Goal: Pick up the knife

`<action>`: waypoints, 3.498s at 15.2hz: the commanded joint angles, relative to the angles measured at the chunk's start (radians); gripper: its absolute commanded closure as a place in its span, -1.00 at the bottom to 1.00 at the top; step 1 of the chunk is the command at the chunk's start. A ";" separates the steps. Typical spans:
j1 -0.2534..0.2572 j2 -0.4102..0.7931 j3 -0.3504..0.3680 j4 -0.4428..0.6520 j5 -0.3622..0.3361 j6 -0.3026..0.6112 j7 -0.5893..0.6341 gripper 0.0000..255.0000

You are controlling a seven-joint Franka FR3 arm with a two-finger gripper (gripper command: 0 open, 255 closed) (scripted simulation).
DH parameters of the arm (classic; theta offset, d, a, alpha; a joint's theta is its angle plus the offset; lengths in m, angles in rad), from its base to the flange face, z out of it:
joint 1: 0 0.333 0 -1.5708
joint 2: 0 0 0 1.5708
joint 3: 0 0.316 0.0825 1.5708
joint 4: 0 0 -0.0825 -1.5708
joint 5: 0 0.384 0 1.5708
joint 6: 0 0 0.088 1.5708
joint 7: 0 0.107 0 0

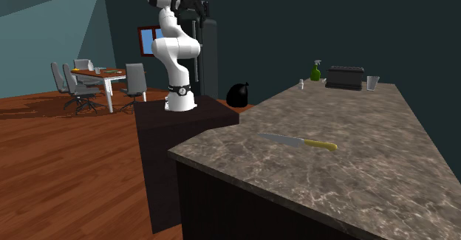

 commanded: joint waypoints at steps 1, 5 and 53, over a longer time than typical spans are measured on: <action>0.000 0.000 0.000 0.000 0.000 0.000 0.000 -1.00; 0.024 0.078 0.025 -0.052 0.023 0.137 0.008 -1.00; 0.309 1.590 0.157 0.632 -0.207 1.027 0.184 -1.00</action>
